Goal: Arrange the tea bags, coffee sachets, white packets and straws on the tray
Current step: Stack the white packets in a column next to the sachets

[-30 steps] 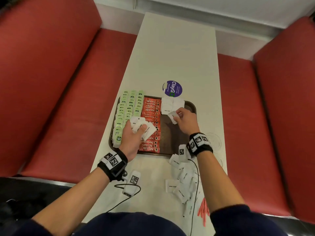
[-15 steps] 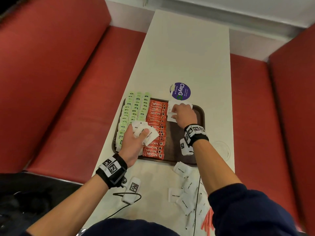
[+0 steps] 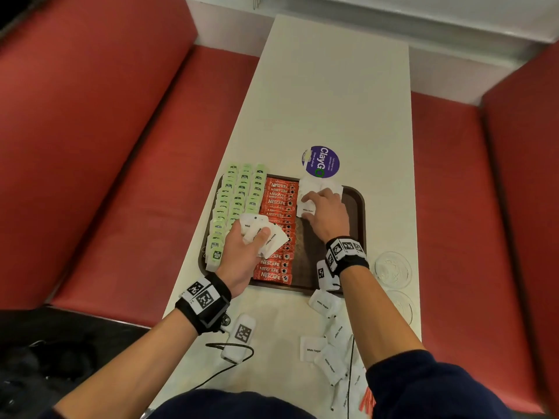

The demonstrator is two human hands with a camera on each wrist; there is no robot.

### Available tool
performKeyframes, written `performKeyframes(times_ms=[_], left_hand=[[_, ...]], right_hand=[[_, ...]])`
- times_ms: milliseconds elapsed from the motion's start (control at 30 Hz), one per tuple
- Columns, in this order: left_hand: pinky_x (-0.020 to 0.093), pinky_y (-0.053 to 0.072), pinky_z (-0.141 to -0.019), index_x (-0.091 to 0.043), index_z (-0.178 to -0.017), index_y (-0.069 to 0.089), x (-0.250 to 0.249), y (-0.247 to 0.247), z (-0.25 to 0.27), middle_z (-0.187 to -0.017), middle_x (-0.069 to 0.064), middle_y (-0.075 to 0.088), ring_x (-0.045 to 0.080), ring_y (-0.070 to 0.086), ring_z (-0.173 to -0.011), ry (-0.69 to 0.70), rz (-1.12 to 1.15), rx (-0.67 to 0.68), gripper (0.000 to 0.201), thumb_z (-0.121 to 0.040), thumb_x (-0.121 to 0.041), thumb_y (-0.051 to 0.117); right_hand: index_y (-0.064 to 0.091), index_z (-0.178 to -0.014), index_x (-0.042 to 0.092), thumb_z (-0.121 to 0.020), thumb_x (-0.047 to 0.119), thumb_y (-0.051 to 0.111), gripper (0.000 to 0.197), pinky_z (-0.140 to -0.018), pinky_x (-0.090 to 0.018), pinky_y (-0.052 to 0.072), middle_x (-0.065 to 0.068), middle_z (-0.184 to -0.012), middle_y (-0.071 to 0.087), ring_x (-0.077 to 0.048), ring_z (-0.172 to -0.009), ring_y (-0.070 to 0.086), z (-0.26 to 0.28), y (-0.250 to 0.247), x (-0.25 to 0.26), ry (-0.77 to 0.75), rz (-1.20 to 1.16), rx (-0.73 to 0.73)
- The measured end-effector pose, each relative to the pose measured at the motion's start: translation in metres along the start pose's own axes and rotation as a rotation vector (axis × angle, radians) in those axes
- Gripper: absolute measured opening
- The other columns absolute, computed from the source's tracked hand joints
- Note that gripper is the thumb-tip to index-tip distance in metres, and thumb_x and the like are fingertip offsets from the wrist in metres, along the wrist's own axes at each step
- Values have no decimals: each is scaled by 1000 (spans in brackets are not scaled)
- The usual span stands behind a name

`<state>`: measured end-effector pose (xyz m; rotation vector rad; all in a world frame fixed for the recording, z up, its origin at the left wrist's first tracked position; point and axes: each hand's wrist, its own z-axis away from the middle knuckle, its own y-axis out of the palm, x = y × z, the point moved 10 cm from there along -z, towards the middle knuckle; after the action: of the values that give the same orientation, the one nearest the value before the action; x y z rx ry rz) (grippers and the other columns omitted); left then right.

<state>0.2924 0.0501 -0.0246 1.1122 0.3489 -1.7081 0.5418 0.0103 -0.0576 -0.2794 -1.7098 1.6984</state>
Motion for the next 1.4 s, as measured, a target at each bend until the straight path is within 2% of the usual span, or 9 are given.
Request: performKeyframes(times_ms=[267, 433, 567, 700, 867, 1100, 1200, 1267, 1400], left_hand=[[33, 65, -79, -20, -139, 59, -1, 7, -1, -124, 1, 79, 18, 77, -111, -6, 24, 11, 32, -107, -15, 65], [37, 61, -88, -19, -141, 58, 3, 10, -6, -130, 4, 76, 23, 74, -119, -22, 26, 24, 41, -103, -6, 68], [45, 61, -96, -15, -141, 56, -1, 15, -6, -128, 8, 76, 28, 74, -119, 40, 12, 21, 44, -102, 2, 67], [50, 59, -103, -12, -140, 54, -2, 26, 0, -127, 11, 76, 29, 74, -119, 97, -24, 27, 44, -101, 5, 66], [51, 59, -103, -14, -140, 54, 0, 37, 6, -126, 7, 77, 26, 74, -118, 116, -101, 58, 45, -100, 4, 68], [45, 59, -104, -22, -141, 55, 8, 45, 8, -124, -2, 78, 18, 74, -117, 87, -204, 89, 51, -100, 5, 69], [53, 59, -104, -23, -138, 57, 14, 38, 2, -124, 2, 78, 22, 75, -116, 37, -196, 65, 47, -100, 3, 69], [56, 58, -105, -22, -139, 57, 16, 34, 0, -125, 3, 77, 23, 75, -117, 15, -189, 59, 46, -101, 2, 69], [54, 58, -106, -21, -140, 57, 18, 32, -3, -127, 2, 77, 22, 74, -118, -8, -170, 55, 47, -101, 3, 68]], right_hand=[[71, -135, 27, -101, 38, 73, 36, -103, -48, 50, -6, -140, 59, -30, -129, 55, 6, -7, 7, 9, -29, -43], [73, -107, 25, -107, 53, 59, 31, -89, -40, 57, 8, -105, 73, -10, -95, 67, 43, -49, 21, 113, -486, -120], [70, -99, 31, -88, 84, 65, 54, -85, -35, 61, 10, -97, 78, -8, -90, 76, 100, -45, 33, 279, -843, 48], [72, -99, 22, -91, 44, 87, 28, -82, -47, 68, -3, -95, 79, -29, -91, 79, 138, -27, 41, 290, -1087, 91], [63, -110, 8, -102, 18, 77, 19, -91, -58, 65, -11, -108, 81, -37, -97, 81, 151, -20, 23, 383, -1331, 20], [68, -117, 22, -105, 20, 72, 12, -77, -48, 69, 0, -105, 78, -21, -86, 80, 135, -56, -1, 306, -1057, -94], [72, -121, 21, -105, 21, 71, 16, -85, -43, 67, 7, -107, 78, -12, -92, 76, 109, -75, -26, 253, -732, -143], [74, -118, 18, -105, 23, 70, 14, -90, -41, 60, 2, -110, 79, -18, -99, 73, 86, -83, -41, 205, -498, -146], [74, -114, 19, -105, 21, 64, 13, -83, -33, 45, -9, -116, 74, -31, -106, 68, 39, -68, -67, 241, -245, 5]])
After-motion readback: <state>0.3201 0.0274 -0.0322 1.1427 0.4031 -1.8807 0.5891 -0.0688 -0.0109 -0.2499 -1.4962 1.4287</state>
